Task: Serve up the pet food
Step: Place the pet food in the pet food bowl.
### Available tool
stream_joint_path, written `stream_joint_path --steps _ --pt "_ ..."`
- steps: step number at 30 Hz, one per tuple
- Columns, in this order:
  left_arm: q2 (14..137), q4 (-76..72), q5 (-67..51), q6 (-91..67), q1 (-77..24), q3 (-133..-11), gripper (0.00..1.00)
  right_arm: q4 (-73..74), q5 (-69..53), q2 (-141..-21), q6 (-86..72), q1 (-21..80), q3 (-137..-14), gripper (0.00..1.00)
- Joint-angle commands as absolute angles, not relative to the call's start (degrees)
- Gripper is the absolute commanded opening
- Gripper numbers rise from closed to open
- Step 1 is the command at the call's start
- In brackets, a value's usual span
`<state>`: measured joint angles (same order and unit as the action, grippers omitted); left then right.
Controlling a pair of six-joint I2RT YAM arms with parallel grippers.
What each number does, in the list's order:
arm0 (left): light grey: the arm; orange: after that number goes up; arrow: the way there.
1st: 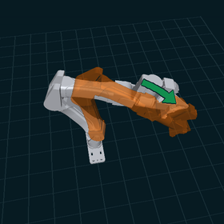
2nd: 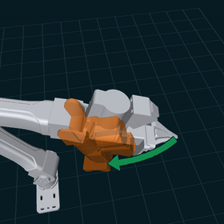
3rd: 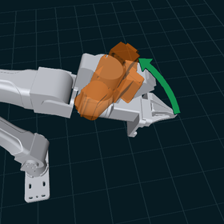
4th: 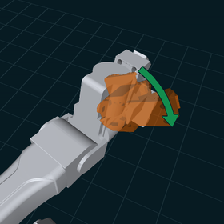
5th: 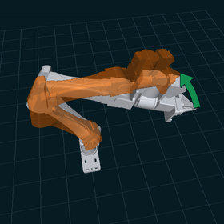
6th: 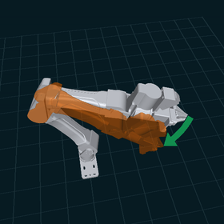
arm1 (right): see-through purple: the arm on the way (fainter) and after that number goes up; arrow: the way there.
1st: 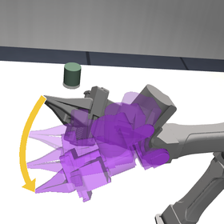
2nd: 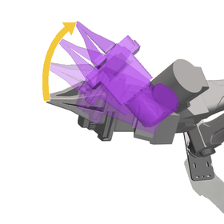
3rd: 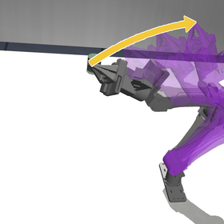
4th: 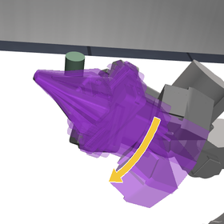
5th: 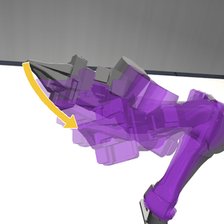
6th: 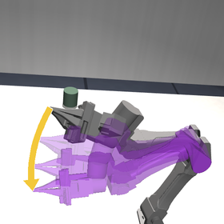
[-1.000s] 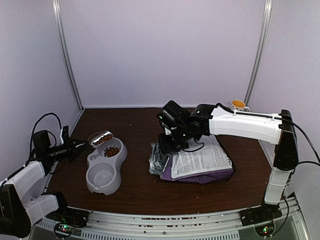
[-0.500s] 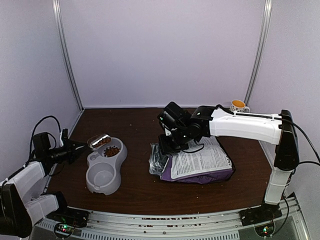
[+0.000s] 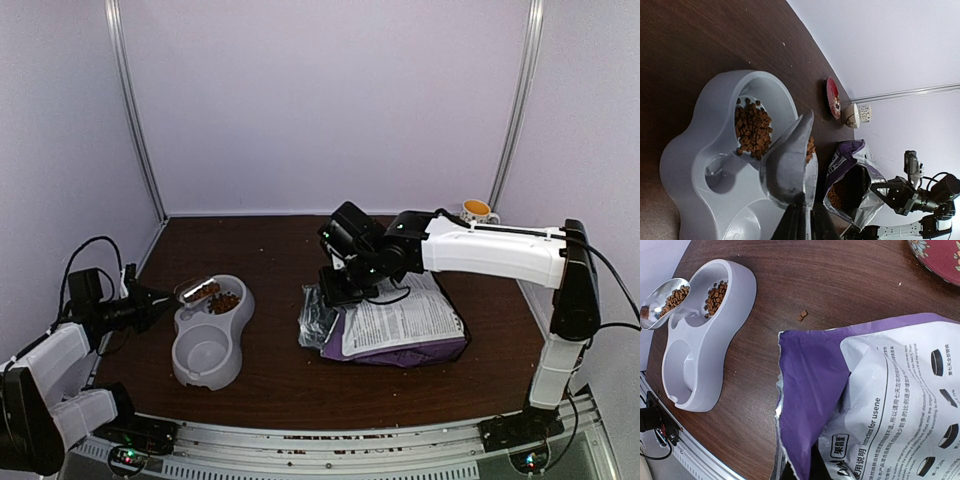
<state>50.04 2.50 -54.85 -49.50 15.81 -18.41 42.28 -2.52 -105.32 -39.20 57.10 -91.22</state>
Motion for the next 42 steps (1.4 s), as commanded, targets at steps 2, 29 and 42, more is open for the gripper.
stream_joint_path --steps 2,29,42 --pt "49.2 5.2 -52.5 -45.3 16.4 -21.3 0.00 42.8 -1.1 -102.8 -39.3 56.2 -90.4 0.00" --pt "46.3 20.0 -35.7 -35.9 7.4 -29.4 0.00 42.3 -1.9 -103.8 -38.9 56.1 -91.4 0.00" --pt "45.9 22.6 -30.6 -34.4 3.9 -31.7 0.00 41.9 -2.4 -104.1 -39.1 56.1 -91.1 0.00"
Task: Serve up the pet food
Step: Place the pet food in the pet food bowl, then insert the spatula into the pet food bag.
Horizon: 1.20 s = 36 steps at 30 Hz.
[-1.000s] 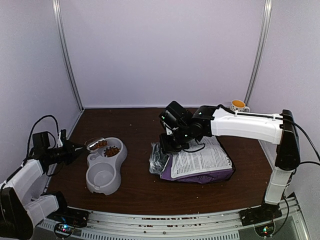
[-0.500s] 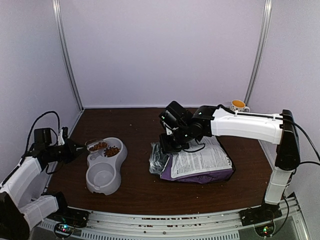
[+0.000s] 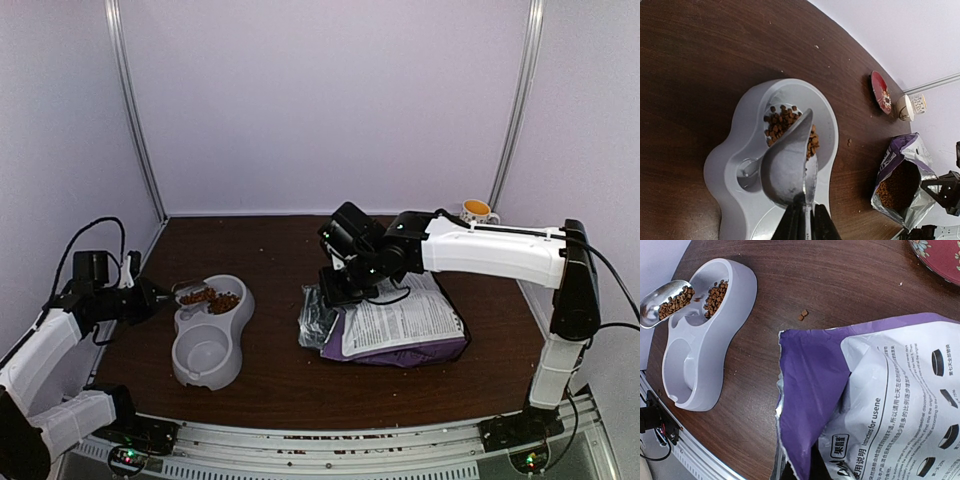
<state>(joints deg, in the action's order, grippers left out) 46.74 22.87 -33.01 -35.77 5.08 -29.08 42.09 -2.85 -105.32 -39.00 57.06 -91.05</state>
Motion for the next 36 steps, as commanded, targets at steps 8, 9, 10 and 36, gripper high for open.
stream_joint_path --steps 8,9,10,36 --pt "46.1 24.3 -26.9 -33.3 1.2 -33.3 0.00 41.8 -2.6 -104.2 -39.2 56.1 -91.1 0.00" --pt "46.1 24.3 -26.6 -33.3 0.9 -33.4 0.00 41.8 -2.6 -104.2 -39.2 56.2 -91.1 0.00" --pt "46.2 24.5 -26.0 -33.2 0.7 -33.4 0.00 41.9 -2.7 -104.2 -39.2 56.1 -91.1 0.00" --pt "51.2 35.5 -8.9 -28.4 -10.9 -42.1 0.00 42.0 -2.8 -104.3 -39.4 56.1 -91.2 0.00"
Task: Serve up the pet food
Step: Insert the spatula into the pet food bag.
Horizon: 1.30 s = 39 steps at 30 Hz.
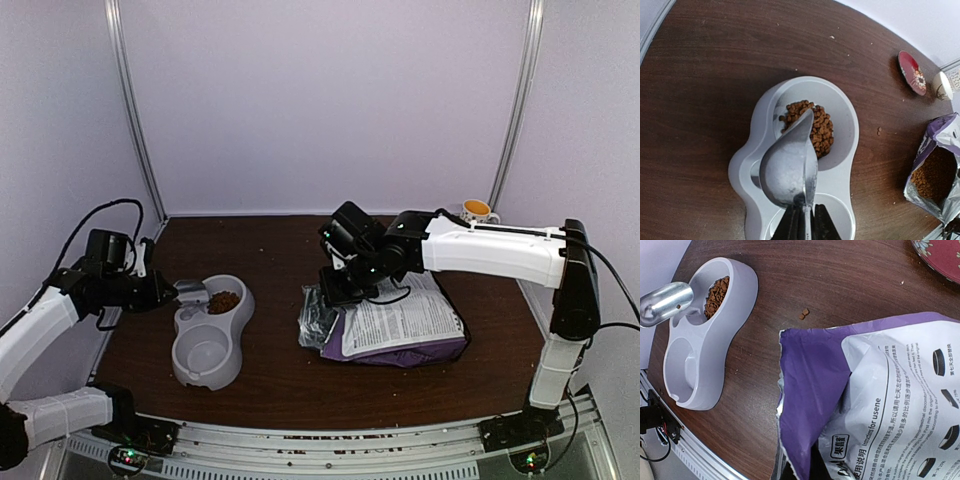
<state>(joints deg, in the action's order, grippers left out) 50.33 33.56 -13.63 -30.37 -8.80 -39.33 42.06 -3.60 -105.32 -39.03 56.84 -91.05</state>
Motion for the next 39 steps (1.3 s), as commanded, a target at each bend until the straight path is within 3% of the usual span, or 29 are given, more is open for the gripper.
stream_joint_path --steps 1,24,39 --pt "51.2 35.6 -8.5 -28.3 -11.6 -42.3 0.00 42.0 -2.8 -104.3 -39.4 56.1 -91.2 0.00" --pt "49.4 37.6 -16.8 -26.1 -18.1 -46.8 0.00 43.2 -3.0 -105.2 -39.6 57.0 -94.2 0.00" --pt "58.3 19.7 -27.9 -28.4 -34.4 -45.3 0.00 45.1 -2.9 -106.0 -39.3 57.3 -97.5 0.00"
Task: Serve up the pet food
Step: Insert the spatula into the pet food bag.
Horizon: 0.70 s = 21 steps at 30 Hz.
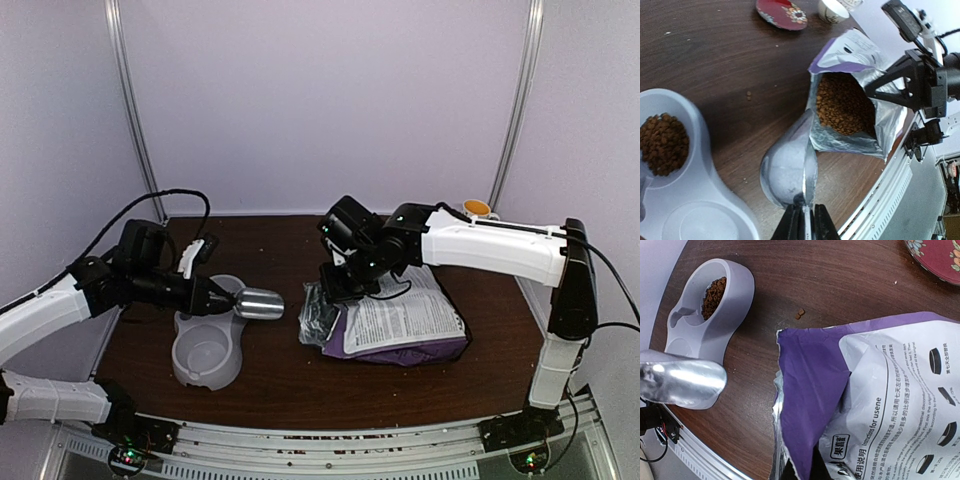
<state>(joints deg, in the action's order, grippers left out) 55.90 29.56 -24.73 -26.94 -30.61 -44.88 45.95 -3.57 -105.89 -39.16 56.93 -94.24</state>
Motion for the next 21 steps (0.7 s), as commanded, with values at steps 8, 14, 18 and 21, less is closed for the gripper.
stream_joint_path --steps 8,14,18,21 --pt "68.5 7.5 -27.3 -31.8 -43.1 -45.7 0.00 46.5 -2.4 -106.3 -38.9 57.4 -100.7 0.00" --pt "77.3 1.0 -25.1 -33.1 -45.9 -47.6 0.00 47.7 -2.0 -106.4 -38.6 57.4 -102.4 0.00" --pt "82.4 -0.6 -24.3 -32.9 -47.2 -49.4 0.00 47.9 -2.0 -106.5 -38.6 57.4 -102.6 0.00" --pt "85.9 -1.2 -23.8 -32.6 -48.1 -51.1 0.00 47.9 -2.0 -106.4 -38.7 57.4 -102.6 0.00"
